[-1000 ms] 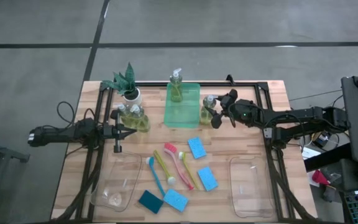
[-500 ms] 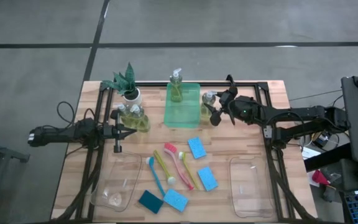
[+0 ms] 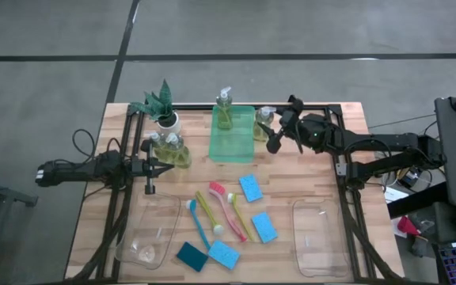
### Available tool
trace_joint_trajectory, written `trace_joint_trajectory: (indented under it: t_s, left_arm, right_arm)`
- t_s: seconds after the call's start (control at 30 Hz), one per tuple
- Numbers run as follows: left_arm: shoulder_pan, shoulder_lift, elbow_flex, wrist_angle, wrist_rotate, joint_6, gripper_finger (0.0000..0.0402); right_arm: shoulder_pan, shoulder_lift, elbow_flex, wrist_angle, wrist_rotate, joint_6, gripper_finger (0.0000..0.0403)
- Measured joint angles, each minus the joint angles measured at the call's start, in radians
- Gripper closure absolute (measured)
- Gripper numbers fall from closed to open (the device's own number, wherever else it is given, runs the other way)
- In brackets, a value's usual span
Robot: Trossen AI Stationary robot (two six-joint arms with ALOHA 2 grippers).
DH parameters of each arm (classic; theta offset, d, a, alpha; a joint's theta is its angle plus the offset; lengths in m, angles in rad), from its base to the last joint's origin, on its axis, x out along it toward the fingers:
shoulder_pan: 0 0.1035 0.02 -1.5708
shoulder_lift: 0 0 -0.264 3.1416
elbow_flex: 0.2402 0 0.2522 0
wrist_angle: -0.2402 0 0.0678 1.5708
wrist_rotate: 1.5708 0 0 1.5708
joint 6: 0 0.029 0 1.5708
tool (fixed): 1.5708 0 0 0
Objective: Pick & Place Kitchen Sink Supplies
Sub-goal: Put the top right dishwashing liquid into the green bin
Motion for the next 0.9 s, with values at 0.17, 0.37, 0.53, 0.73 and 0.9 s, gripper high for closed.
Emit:
trace_joint_trajectory:
  t_s: [0.17, 0.37, 0.53, 0.73, 0.9]
  left_arm:
    - [0.0, 0.0, 0.0, 0.0, 0.0, 0.0, 0.0401]
    - [0.0, 0.0, 0.0, 0.0, -0.001, 0.0, 0.0401]
    - [0.0, 0.0, 0.0, 0.0, -0.004, 0.0, 0.0401]
    - [0.0, 0.0, 0.0, 0.0, -0.003, 0.0, 0.0401]
    - [0.0, 0.0, 0.0, 0.0, -0.003, 0.0, 0.0401]
  right_arm:
    - [-0.012, 0.005, 0.001, 0.037, -0.003, 0.012, 0.0111]
    - [-0.026, 0.075, 0.001, 0.121, -0.015, 0.042, 0.0113]
    - [-0.047, 0.152, 0.023, 0.192, -0.013, 0.023, 0.0111]
    - [-0.077, 0.259, 0.108, 0.199, -0.019, 0.017, 0.0111]
    - [-0.105, 0.345, 0.17, 0.194, -0.032, -0.001, 0.0112]
